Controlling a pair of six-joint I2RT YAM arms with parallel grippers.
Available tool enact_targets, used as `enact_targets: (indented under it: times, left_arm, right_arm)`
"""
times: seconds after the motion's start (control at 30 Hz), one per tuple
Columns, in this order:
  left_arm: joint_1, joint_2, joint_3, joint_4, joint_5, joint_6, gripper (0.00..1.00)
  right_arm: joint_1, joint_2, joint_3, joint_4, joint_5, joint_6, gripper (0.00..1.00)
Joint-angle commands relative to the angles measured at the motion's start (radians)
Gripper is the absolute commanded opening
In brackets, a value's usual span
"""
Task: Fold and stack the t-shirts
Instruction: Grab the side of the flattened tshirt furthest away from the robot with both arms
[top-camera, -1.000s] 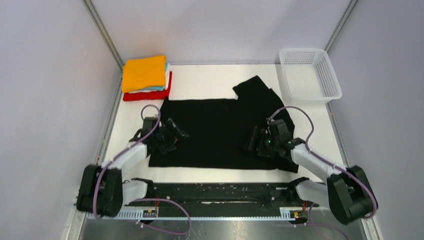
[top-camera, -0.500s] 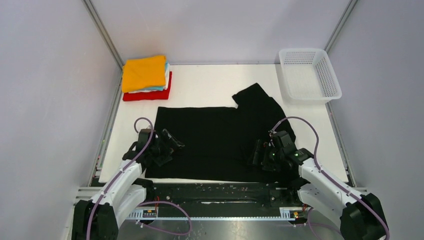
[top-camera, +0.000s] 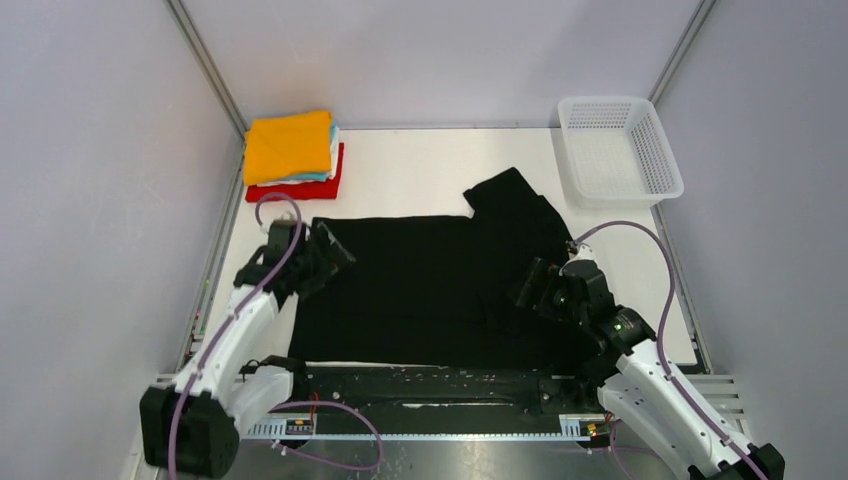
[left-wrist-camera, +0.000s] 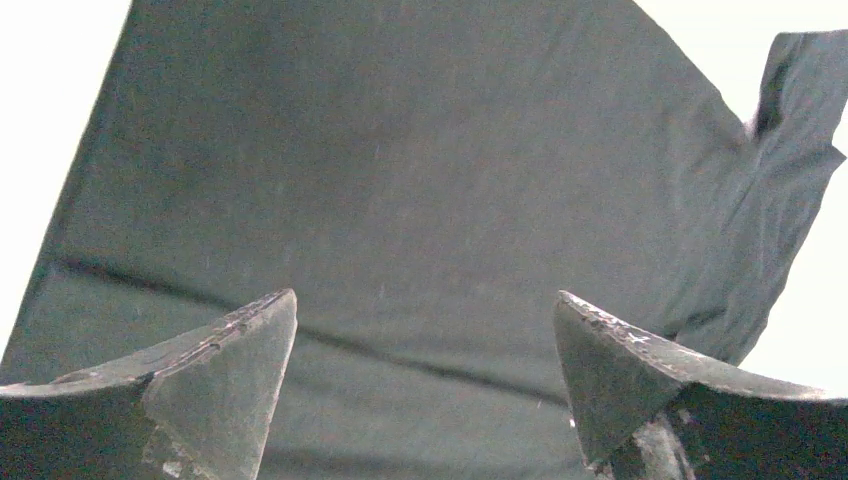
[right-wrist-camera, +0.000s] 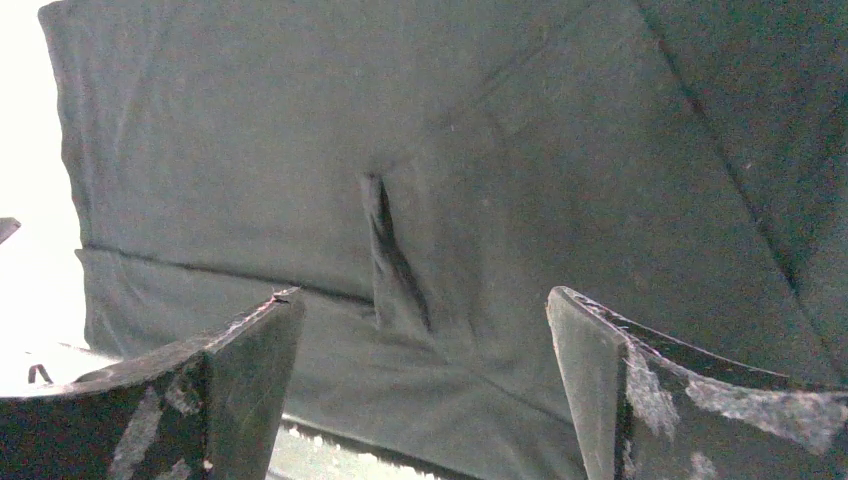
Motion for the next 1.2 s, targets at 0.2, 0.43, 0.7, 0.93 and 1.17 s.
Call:
enact_targets:
  times: [0.2, 0.43, 0.7, 0.93, 1.17]
  left_arm:
    - [0.163, 0.604, 0.404, 0.131, -0.127, 0.137, 0.96]
    - [0.164, 0.923, 0.692, 0.015, -0.361, 0.187, 0.81]
    - [0.162, 1.058, 0.773, -0.038, -0.329, 0.21, 0.66]
    - [0.159, 1.076, 0.766, -0.028, -0.325, 0.215, 0.52]
    - [0.159, 1.107, 0.853, -0.048, -0.34, 0.222, 0.52]
  right_arm:
    - [0.006, 0.008, 0.033, 0.069, 0.102, -0.109, 0.99]
    - [0.005, 0.053, 0.022, 0.087, 0.101, -0.127, 0.99]
    - [0.005, 0.077, 0.028, 0.086, 0.148, -0.156, 0.99]
    - [0.005, 0.109, 0.038, 0.097, 0.154, -0.164, 1.0]
    - [0.005, 0.104, 0.042, 0.092, 0.158, -0.173, 0.99]
